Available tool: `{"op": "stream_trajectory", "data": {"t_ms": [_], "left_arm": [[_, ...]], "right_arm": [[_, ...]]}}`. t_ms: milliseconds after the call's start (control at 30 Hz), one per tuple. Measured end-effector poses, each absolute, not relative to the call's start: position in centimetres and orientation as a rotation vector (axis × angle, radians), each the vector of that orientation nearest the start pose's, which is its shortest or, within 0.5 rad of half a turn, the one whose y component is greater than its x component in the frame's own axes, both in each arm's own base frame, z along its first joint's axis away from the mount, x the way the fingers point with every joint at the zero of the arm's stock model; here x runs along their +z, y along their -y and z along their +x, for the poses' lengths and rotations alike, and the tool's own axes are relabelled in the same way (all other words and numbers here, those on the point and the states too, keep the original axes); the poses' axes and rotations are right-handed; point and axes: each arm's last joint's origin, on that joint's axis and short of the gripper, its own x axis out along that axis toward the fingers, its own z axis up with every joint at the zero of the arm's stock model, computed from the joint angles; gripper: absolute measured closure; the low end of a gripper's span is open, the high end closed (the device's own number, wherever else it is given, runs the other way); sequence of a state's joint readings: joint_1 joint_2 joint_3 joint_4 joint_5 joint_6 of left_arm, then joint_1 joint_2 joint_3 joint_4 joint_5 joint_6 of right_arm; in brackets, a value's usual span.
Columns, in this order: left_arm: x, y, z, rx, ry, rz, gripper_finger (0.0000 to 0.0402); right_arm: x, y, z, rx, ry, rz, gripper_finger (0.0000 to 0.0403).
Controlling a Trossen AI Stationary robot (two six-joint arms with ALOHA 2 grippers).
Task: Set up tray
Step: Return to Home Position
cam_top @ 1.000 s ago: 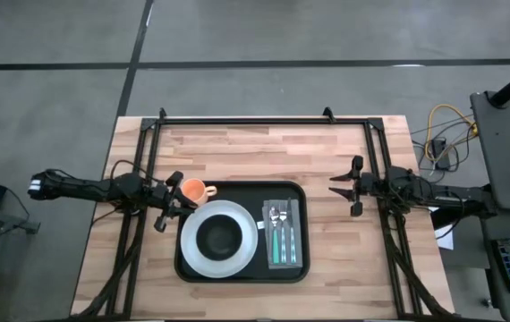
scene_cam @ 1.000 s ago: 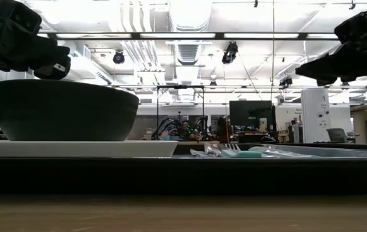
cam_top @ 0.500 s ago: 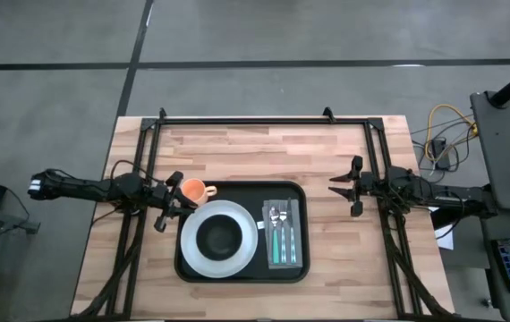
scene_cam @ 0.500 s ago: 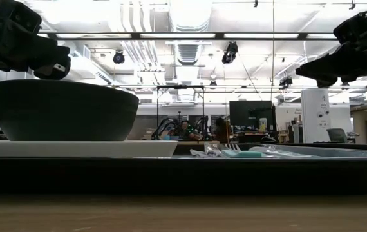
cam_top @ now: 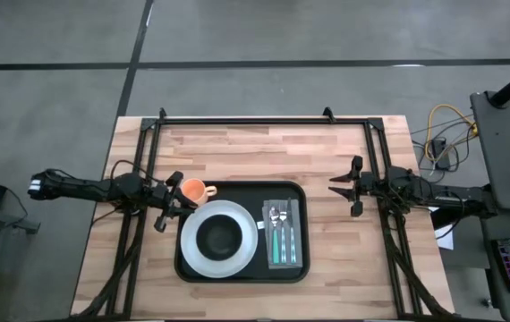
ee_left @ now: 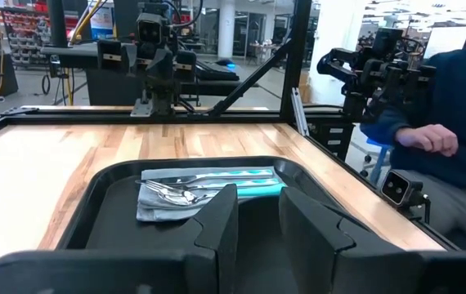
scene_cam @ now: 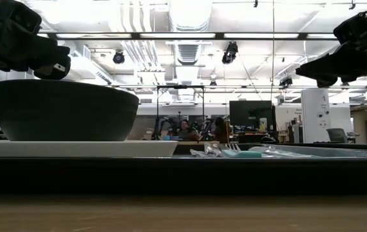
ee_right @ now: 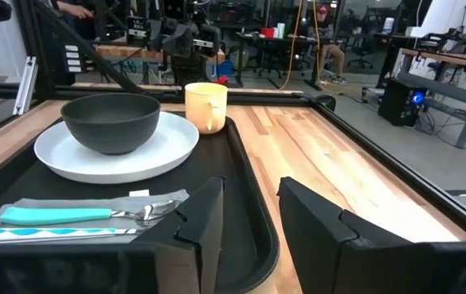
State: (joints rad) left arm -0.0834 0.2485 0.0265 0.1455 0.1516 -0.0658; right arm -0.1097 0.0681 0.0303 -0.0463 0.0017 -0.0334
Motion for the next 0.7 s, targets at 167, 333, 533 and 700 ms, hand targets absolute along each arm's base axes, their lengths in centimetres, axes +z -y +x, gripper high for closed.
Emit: {"op": "stream_trajectory", "data": {"t_ms": [167,333,533,700], "left_arm": [[16.57,1.37,11.16,-0.232,-0.084,-0.068,0.0327],[16.57,1.37,11.16,-0.232,-0.084,-0.068,0.0327],[16.57,1.37,11.16,-0.233,-0.084,-0.068,0.0327],[16.57,1.37,11.16,-0.233,-0.084,-0.068,0.0327]], "right_arm": [[16.4,1.1,9.95,-0.11,-0.086,-0.029,0.0291],[16.4,1.1,9.95,-0.11,-0.086,-0.029,0.029],[16.4,1.1,9.95,-0.11,-0.086,-0.029,0.0297],[16.4,1.1,9.95,-0.11,-0.086,-0.029,0.0296]]}}
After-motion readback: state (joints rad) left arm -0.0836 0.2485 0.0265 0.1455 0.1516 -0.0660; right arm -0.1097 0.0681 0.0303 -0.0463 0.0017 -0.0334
